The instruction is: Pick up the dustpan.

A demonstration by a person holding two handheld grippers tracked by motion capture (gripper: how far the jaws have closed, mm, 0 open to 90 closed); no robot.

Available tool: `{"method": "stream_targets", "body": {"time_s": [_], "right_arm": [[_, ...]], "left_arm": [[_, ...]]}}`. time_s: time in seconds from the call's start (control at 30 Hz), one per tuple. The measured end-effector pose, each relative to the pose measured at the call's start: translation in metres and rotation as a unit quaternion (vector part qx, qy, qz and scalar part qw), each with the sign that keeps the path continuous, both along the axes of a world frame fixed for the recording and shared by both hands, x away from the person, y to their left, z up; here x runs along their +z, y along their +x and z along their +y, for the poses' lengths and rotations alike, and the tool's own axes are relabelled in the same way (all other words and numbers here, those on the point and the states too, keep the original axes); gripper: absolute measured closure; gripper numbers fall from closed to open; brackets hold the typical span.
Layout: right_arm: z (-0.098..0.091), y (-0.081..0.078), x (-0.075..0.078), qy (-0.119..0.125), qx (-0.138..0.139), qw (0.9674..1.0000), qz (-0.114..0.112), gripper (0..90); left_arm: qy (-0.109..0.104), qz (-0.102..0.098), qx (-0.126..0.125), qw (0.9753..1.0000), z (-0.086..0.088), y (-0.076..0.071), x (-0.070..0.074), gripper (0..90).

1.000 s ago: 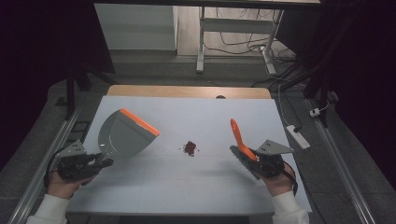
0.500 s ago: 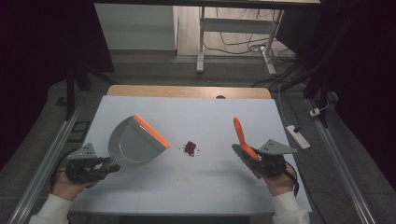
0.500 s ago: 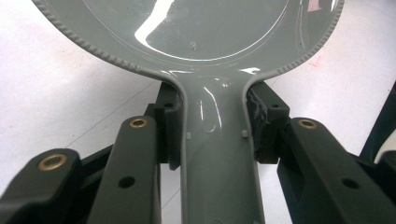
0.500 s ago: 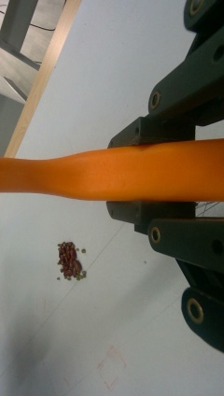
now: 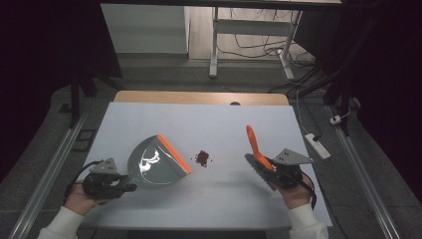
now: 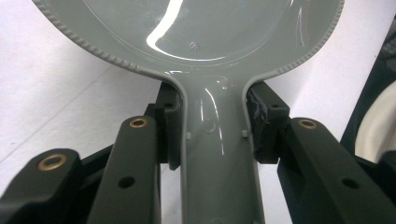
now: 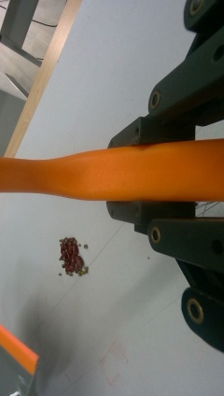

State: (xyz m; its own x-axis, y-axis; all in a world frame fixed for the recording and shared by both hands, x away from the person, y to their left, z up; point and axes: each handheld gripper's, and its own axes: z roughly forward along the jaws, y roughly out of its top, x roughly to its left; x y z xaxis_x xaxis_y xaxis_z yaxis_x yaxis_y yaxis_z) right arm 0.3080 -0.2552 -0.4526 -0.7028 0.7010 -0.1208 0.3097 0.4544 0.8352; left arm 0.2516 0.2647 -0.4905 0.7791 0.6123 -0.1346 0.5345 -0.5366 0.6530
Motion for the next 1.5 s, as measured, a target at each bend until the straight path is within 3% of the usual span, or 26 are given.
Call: {"method": "stream_targets", "body": {"time_s": [0.37, 0.73, 1.1, 1.5], "right_arm": [[0.002, 0.001, 0.0, -0.001, 0.005, 1.0, -0.002, 70.4], [0.001, 0.001, 0.001, 0.001, 0.005, 1.0, -0.003, 70.4], [0.002, 0.002, 0.0, 0.001, 0.006, 1.0, -0.001, 70.4], [0.006, 0.004, 0.003, 0.004, 0.011, 0.9999, -0.008, 70.4]], "left_arm": [[0.023, 0.027, -0.043, 0.9985, -0.023, 0.006, -0.011, 62.3], [0.033, 0.042, -0.058, 0.9969, -0.037, 0.011, -0.018, 62.3], [0.038, 0.069, -0.048, 0.9957, -0.045, 0.02, -0.018, 62.3], [0.04, 0.073, -0.051, 0.9953, -0.046, 0.023, -0.018, 62.3]]}}
